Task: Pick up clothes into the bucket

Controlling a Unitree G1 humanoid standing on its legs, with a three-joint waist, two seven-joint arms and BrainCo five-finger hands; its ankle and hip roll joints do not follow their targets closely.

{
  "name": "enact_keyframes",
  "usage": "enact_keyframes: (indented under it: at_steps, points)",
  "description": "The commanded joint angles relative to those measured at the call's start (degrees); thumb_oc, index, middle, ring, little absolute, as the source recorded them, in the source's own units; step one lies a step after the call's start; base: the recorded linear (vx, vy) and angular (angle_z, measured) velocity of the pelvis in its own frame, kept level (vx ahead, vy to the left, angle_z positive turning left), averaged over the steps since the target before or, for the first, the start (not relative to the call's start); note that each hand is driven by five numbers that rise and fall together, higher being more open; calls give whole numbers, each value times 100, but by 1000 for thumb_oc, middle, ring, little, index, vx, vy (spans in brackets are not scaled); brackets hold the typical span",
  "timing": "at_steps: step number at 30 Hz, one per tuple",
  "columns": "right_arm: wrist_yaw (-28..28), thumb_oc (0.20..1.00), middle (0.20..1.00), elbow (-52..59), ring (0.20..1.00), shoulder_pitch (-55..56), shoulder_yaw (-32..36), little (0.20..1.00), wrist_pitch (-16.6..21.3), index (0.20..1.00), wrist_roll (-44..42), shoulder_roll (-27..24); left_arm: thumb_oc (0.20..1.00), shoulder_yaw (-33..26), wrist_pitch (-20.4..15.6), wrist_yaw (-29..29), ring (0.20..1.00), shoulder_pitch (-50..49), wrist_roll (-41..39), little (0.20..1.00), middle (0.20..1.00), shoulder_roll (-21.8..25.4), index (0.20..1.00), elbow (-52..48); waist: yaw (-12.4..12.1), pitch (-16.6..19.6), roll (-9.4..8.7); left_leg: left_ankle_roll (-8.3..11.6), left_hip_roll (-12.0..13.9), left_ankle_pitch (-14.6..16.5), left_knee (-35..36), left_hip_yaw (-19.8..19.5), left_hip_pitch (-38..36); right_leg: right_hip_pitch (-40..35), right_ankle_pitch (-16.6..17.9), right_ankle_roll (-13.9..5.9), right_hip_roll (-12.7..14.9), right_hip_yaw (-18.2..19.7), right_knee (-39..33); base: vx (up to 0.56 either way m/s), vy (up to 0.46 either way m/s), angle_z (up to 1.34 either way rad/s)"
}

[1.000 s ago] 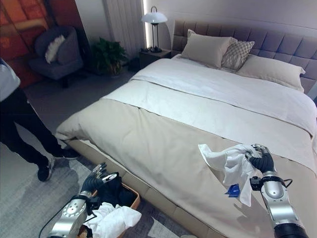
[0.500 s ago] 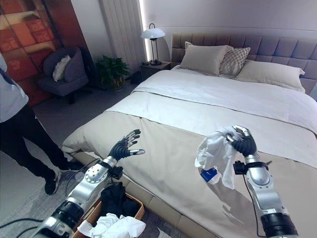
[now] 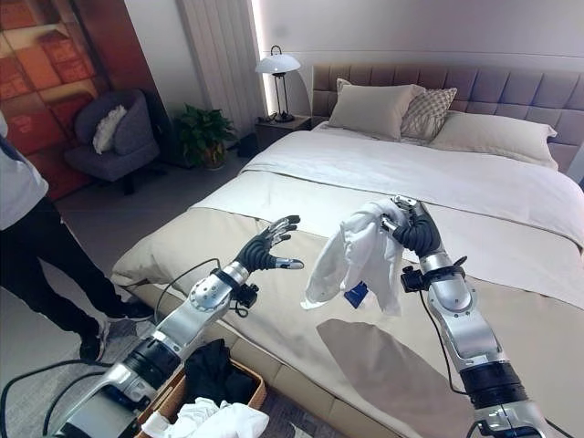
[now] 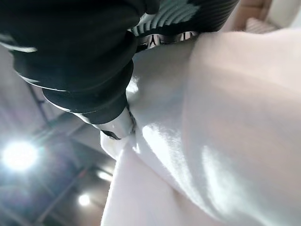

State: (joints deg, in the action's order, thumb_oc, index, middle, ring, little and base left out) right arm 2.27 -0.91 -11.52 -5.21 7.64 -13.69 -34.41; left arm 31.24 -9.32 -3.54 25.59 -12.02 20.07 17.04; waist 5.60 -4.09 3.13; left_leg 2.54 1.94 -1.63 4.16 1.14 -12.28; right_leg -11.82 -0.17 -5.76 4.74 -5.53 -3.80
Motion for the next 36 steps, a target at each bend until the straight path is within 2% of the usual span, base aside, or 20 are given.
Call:
enact_keyframes:
  at_steps: [1, 8, 22, 31, 36]
  points:
    - [-55, 200, 200, 547, 200, -692, 87, 200, 428, 200, -126, -143, 1000, 260, -215, -66, 1000, 720, 53, 1000, 1000, -25, 1000, 42, -50, 223, -389, 43, -158, 504, -740, -89, 378, 249, -250, -203, 292, 2, 600, 0, 0, 0]
    - [-277, 200, 200, 900, 200, -702, 38, 200, 415, 200, -170, -320, 1000, 403, -160, -201, 1000, 789, -99, 1000, 1000, -87, 1000, -97, -36, 248, -393, 41, -182, 509, -806, -148, 425, 264, -277, -190, 309, -28, 679, -5, 1, 1]
    - [-652, 200, 200, 1287, 200, -866, -323, 200, 404, 200, -543, -116, 1000, 701, 16, -439, 1000, 922, -105, 1000, 1000, -411, 1000, 90, -39, 285, -449, 4, -162, 462, -790, -186, 506, 382, -204, -208, 288, 29, 683, -21, 11, 0]
    - [-760, 200, 200, 1708, 200, -1012, -589, 200, 370, 200, -690, 128, 1000, 832, 238, -345, 1000, 1014, -37, 1000, 1000, -848, 1000, 373, -46, 202, -494, 33, -162, 245, -590, -348, 601, 434, -186, -151, 258, -123, 685, -47, -4, 8]
    - [-926, 200, 200, 1916, 200, -1199, -915, 200, 284, 200, -962, 241, 1000, 927, 476, -313, 1000, 1003, -478, 1000, 1000, -1247, 1000, 703, -60, 163, -516, 40, -185, 221, -581, -434, 635, 402, -164, -146, 273, -264, 654, -24, -28, 26]
